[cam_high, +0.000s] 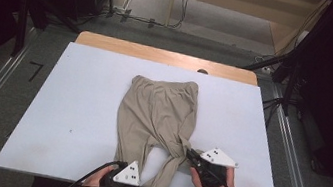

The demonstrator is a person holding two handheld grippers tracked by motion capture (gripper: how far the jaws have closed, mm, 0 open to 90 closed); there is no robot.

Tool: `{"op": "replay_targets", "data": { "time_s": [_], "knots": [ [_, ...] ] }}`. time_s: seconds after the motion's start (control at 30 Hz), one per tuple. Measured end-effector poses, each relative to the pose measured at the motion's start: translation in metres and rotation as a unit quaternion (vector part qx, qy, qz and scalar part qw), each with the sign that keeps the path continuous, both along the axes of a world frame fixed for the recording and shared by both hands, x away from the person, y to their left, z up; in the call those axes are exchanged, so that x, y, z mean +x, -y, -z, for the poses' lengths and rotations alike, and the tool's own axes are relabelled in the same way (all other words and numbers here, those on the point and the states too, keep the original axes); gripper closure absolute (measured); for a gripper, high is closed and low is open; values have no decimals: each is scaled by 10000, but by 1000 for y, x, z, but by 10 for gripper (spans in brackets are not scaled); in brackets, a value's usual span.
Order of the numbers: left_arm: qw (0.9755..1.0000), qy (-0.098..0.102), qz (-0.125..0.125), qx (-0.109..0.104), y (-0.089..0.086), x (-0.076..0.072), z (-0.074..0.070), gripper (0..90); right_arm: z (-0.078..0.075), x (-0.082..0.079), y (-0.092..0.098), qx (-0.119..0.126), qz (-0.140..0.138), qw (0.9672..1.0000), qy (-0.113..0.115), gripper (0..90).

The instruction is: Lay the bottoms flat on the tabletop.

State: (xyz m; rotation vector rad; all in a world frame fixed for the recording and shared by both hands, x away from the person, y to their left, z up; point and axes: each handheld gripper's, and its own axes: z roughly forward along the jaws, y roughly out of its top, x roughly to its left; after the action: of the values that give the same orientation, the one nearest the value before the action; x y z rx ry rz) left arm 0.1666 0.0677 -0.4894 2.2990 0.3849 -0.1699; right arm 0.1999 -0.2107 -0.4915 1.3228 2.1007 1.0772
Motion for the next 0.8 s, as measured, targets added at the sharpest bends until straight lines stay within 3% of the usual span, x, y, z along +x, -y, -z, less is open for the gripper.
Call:
{"op": "replay_targets", "data": {
  "time_s": [0.07, 0.1, 0.13, 0.17, 0.2, 0.23, 0.37, 0.43, 0.53, 0.57, 0.63, 0.67, 0.7, 0.8],
  "knots": [
    [9998, -38, 216, 29, 1, -4, 0, 891, 0, 1, 10, 114, 70, 9999, -18, 849],
    [9998, 45, 177, 51, 3, -4, -1, 884, 0, 1, 15, 138, 128, 9998, -13, 845],
    [9995, 266, 7, 141, 5, -4, -2, 851, 0, 1, 20, 170, 193, 9997, -18, 836],
    [9992, 357, -153, 100, 8, -2, -3, 742, 0, 2, 24, 189, 248, 9995, -16, 829],
    [9992, 293, -282, -31, 10, 2, -4, 626, 0, 1, 27, 199, 266, 9994, -21, 828],
    [9988, 231, -400, -155, 13, 7, -5, 569, 0, 1, 29, 233, 257, 9994, -18, 829],
    [9960, 264, -806, -274, 32, 31, -2, 486, 1, 0, 30, 274, 121, 9995, -52, 858],
    [9939, 311, -1040, -208, 43, 42, 4, 452, 1, 0, 28, 338, 47, 9994, -56, 858],
    [9925, 61, -1214, -109, 58, 52, 16, 496, 3, -1, 27, 410, -20, 9991, -47, 858],
    [9927, 13, -1205, 72, 63, 52, 20, 554, 5, -1, 27, 442, -66, 9990, -45, 858],
    [9927, 199, -1174, 200, 67, 48, 21, 705, 7, -2, 28, 452, -147, 9989, -52, 858],
    [9939, 108, -1074, 232, 66, 47, 19, 826, 8, -3, 28, 427, -187, 9989, -39, 859],
    [9946, 211, -994, 216, 64, 43, 16, 871, 9, -3, 28, 424, -214, 9989, -19, 861],
    [9960, 338, -798, 198, 57, 33, 9, 885, 6, -5, 28, 516, -250, 9984, 6, 865]
  ]
}}
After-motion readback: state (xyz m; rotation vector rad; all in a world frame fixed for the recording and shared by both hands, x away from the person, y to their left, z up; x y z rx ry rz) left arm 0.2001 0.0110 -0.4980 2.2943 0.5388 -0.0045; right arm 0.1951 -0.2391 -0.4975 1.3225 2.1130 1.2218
